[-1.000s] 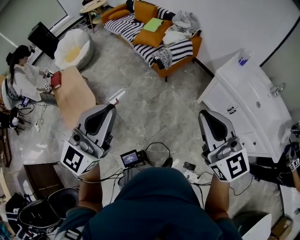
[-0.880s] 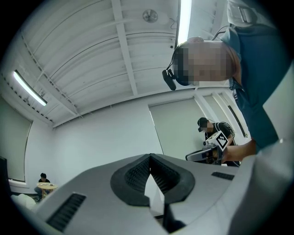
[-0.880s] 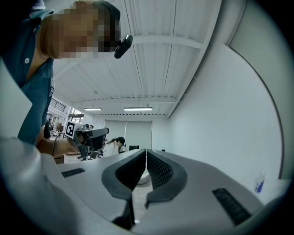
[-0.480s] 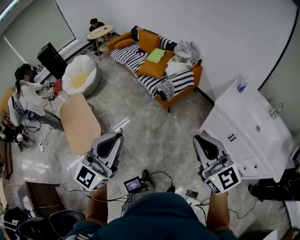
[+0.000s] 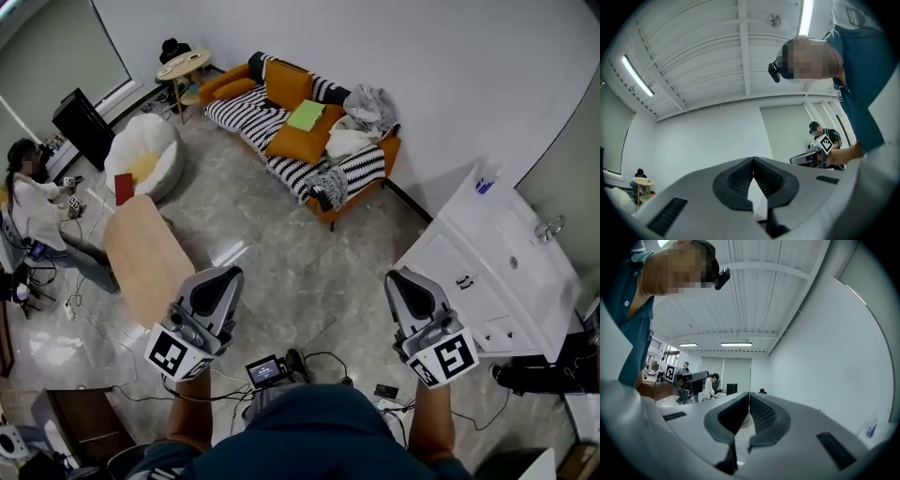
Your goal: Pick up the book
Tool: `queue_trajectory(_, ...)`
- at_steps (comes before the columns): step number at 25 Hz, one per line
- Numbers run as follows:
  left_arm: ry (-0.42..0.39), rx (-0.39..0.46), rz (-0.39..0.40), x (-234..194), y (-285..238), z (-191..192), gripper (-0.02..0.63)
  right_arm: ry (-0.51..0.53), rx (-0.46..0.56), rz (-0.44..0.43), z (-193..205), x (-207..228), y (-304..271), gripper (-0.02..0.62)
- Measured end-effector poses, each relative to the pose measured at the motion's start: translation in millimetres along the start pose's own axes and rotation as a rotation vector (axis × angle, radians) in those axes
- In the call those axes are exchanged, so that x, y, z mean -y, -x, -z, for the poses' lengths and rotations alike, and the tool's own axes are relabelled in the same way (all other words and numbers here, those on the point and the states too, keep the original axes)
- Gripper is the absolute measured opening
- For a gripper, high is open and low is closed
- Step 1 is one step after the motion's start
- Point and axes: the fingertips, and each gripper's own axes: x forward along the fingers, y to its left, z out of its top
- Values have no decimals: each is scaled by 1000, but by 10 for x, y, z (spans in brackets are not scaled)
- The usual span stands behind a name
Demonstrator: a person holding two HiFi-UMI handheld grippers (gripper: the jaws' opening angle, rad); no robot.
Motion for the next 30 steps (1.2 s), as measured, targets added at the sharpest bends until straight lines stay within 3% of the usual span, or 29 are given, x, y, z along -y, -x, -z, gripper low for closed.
queue_trajectory(8,32,25,56,-717,114,158,3,24,-19,72,-55,-119,-647,14)
queue_trajectory(17,80,58,33,-1106,60,275,3,38,-53,66,-66,-45,-1034,14)
queue_trajectory(23,65,30,1,-1186,-261,419,3,16,-45,28,58,349,-1223,14)
queue_trajectory(30,25,-2,-46,-1133,-1018,506,3,-19,-7,-44,149,1081,-1339,14)
